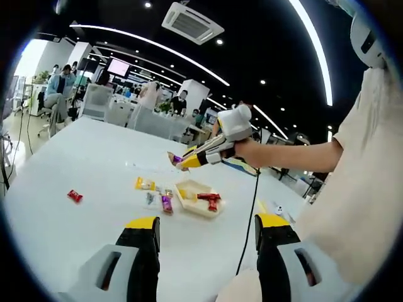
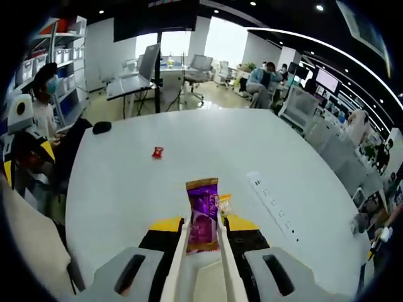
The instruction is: Place the target food into the container with the food tongs after gripping and lifting it, then release it inside without dropping or visibly crushing the food.
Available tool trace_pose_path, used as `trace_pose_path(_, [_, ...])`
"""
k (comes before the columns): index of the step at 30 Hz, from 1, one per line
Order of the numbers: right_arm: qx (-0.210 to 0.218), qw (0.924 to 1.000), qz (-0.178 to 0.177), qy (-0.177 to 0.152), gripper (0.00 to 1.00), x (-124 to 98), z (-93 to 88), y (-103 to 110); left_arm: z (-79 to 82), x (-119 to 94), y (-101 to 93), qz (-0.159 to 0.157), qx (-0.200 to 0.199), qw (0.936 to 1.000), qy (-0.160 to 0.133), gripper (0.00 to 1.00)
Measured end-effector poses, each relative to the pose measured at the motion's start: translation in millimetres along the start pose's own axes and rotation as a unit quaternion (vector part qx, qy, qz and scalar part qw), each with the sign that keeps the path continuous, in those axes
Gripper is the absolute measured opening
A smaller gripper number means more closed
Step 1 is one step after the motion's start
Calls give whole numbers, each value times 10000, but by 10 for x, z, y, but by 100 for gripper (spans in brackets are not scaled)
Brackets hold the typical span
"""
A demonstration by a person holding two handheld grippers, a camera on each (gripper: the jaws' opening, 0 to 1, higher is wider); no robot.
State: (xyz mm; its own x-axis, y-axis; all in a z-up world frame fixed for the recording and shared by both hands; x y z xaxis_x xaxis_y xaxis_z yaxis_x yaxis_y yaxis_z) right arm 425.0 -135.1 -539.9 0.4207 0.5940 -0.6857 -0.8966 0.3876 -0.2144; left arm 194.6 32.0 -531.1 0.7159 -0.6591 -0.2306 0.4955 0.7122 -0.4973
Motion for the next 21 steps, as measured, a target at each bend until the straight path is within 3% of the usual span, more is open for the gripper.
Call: trace_pose_path(21, [109, 9994, -322, 77, 25, -257, -224, -290, 50, 140, -63, -148, 97, 9998, 83, 61])
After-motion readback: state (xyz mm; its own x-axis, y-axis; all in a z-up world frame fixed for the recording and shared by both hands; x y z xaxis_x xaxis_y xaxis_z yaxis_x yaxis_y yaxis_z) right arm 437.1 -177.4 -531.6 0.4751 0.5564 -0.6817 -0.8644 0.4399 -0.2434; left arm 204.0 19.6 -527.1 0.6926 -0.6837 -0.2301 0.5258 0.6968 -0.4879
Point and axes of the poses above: the point that each gripper's makers call its tool centre point, and the gripper's own axes: x roughly forward along the fingers, y roughly to its left, z roughly out of its top, the point moved 6 cm from there along -x, roughly backward along the fingers, and after that the axes turned 4 degrees about -x, right-handed, at the moved point
